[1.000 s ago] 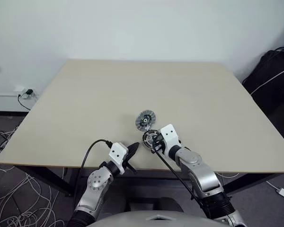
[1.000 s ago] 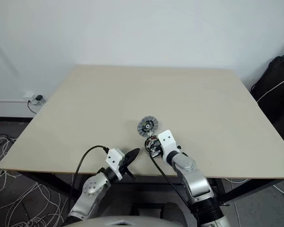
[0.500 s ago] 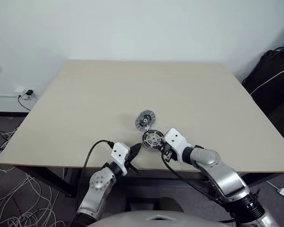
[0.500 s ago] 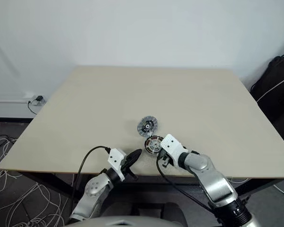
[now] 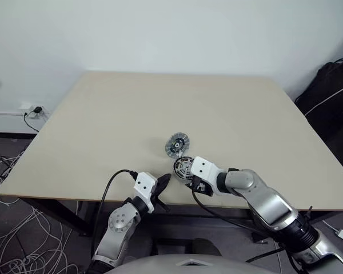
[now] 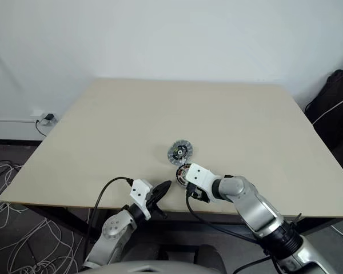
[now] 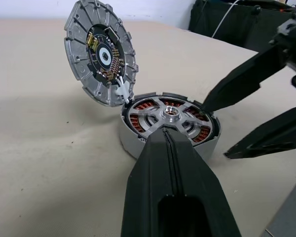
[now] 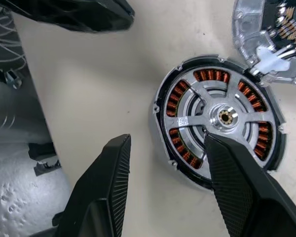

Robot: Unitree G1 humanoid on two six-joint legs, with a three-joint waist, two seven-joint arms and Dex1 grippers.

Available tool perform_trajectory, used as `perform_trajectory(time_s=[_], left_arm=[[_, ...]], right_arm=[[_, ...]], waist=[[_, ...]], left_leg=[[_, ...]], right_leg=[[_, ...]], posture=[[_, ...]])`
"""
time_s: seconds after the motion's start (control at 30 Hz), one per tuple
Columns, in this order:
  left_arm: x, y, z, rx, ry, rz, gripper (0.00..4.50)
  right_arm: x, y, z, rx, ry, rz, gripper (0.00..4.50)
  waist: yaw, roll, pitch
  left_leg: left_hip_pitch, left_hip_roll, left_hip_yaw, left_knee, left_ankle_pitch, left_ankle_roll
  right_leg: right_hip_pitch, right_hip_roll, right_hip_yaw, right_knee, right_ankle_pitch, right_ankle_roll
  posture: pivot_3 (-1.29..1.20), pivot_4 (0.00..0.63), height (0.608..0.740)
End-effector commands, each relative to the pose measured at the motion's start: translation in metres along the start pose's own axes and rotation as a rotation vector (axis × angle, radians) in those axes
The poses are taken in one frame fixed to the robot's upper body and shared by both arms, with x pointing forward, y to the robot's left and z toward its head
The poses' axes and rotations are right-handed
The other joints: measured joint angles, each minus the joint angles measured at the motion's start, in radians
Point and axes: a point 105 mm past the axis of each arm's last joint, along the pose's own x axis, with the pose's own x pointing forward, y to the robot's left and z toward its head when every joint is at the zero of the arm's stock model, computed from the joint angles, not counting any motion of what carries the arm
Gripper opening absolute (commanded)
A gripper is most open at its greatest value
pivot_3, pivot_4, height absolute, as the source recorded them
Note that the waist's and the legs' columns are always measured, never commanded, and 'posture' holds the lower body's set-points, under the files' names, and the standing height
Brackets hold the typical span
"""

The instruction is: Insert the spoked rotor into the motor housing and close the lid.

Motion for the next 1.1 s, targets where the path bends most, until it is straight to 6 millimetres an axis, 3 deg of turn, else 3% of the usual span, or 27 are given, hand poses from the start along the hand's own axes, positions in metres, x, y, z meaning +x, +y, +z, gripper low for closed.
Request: perform_trajectory(time_s=[0.03, 0.1, 0.17, 0.4, 0.63, 0.9, 1.1], left_arm=[[0.006, -0.002, 0.017, 0.014, -0.056, -0.002, 0.00], [0.009, -0.002, 0.020, 0.014, -0.061, 0.000, 0.00], [0.011, -0.003, 0.024, 0.011, -0.064, 0.003, 0.00], [0.019, -0.007, 0.030, 0.003, -0.065, 0.016, 0.00], [0.024, -0.008, 0.039, 0.001, -0.067, 0.021, 0.00], [0.027, -0.011, 0.057, -0.001, -0.067, 0.023, 0.00], [0.026, -0.012, 0.063, -0.004, -0.055, 0.029, 0.00]], right_arm=[[0.004, -0.005, 0.005, -0.022, -0.008, 0.008, 2.52], [0.007, -0.005, 0.001, -0.016, 0.011, 0.020, 2.52], [0.008, -0.005, -0.003, -0.013, 0.024, 0.024, 2.12], [0.008, -0.006, -0.006, -0.015, 0.036, 0.028, 0.03], [0.003, 0.000, -0.008, 0.033, 0.045, 0.027, 0.01], [0.011, 0.019, 0.004, 0.434, 0.018, -0.020, 0.01], [0.021, 0.013, 0.025, 0.742, -0.043, -0.165, 0.01]], waist=[[0.000, 0.000, 0.000], [0.000, 0.000, 0.000], [0.000, 0.000, 0.000], [0.000, 0.000, -0.001], [0.004, 0.000, -0.002], [0.004, 0.000, -0.003], [-0.004, 0.004, -0.007]], left_leg=[[0.000, 0.000, 0.000, 0.000, 0.000, 0.000], [0.000, 0.000, 0.000, 0.000, 0.000, 0.000], [0.000, 0.000, 0.000, 0.000, 0.000, 0.000], [0.000, 0.000, 0.000, 0.000, 0.000, 0.000], [0.000, 0.000, 0.000, 0.000, 0.000, 0.000], [-0.001, 0.000, 0.000, -0.001, -0.001, 0.000], [-0.001, 0.000, 0.000, -0.001, -0.001, 0.000]], right_leg=[[0.000, 0.000, 0.000, 0.000, 0.000, 0.000], [0.000, 0.000, 0.000, 0.000, 0.000, 0.000], [0.000, 0.000, 0.000, 0.000, 0.000, 0.000], [0.000, 0.000, 0.000, 0.000, 0.000, 0.000], [0.000, 0.000, 0.000, 0.000, 0.000, 0.000], [-0.001, 0.000, 0.000, 0.000, 0.000, 0.000], [-0.002, 0.000, 0.001, 0.002, 0.000, 0.000]], posture=[[0.00, 0.000, 0.740], [0.00, 0.000, 0.740], [0.00, 0.000, 0.740], [0.00, 0.000, 0.740], [0.00, 0.000, 0.740], [0.00, 0.000, 0.740], [0.00, 0.000, 0.740]])
